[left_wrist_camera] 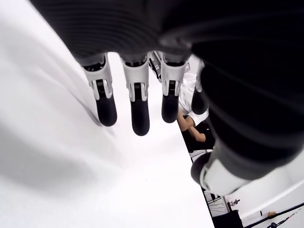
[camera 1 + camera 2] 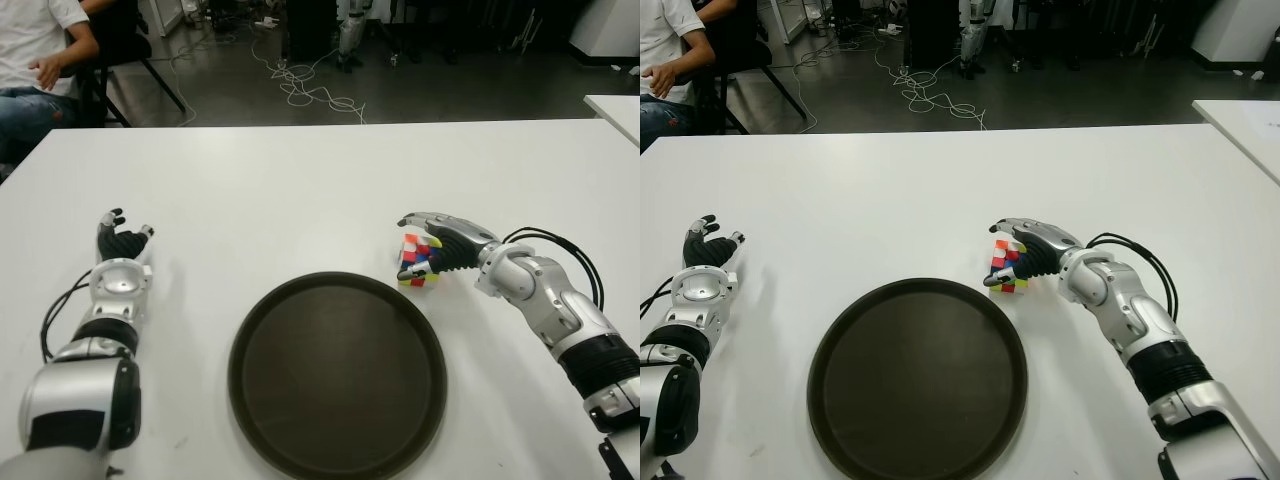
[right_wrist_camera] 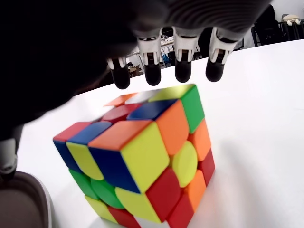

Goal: Pick up the Rubik's Cube and put it in the plate

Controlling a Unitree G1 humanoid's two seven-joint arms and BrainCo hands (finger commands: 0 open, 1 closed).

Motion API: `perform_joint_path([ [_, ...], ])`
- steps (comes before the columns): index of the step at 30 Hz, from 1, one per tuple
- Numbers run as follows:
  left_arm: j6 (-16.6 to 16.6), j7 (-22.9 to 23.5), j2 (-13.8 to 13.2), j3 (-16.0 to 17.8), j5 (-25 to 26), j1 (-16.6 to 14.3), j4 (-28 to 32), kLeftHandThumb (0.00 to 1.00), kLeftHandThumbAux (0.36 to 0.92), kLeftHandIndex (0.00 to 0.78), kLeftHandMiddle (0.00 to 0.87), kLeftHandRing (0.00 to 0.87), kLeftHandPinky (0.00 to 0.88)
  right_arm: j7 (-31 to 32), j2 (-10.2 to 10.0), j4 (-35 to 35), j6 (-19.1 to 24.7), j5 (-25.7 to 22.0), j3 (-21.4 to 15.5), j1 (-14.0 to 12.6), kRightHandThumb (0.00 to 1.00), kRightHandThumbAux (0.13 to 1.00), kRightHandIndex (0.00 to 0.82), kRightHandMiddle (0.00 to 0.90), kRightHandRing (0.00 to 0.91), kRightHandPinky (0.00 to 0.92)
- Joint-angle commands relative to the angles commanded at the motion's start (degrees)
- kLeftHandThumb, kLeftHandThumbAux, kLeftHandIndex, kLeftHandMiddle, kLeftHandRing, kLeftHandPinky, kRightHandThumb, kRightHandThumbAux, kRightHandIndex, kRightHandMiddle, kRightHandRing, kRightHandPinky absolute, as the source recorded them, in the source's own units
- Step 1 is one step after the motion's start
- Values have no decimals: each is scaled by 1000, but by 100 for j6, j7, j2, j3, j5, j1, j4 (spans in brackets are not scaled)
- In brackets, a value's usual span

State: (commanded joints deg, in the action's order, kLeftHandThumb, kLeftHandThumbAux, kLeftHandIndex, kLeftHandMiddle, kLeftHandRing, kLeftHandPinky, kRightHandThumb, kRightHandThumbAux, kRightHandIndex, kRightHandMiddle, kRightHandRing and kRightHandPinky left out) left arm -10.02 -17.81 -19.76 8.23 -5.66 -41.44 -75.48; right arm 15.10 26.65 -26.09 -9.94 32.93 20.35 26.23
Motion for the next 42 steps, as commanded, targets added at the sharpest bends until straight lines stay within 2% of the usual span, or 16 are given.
perform_joint_path([
  [12, 27, 22, -2, 3, 13, 3, -1, 101, 725, 87, 145, 162, 175, -5, 0, -126, -37, 30, 32, 36, 0, 451, 0, 0, 0, 0],
  [25, -4, 113, 5, 84, 87, 10, -7, 115, 709, 91, 150, 164, 175, -31, -1, -237, -140, 46, 45, 48, 0, 424, 0, 0, 0, 0],
  [42, -45, 152, 15, 131, 111, 18, -1, 126, 717, 98, 144, 163, 175, 29, -26, -218, -95, 46, 71, 44, 0, 464, 0, 0, 0, 0],
])
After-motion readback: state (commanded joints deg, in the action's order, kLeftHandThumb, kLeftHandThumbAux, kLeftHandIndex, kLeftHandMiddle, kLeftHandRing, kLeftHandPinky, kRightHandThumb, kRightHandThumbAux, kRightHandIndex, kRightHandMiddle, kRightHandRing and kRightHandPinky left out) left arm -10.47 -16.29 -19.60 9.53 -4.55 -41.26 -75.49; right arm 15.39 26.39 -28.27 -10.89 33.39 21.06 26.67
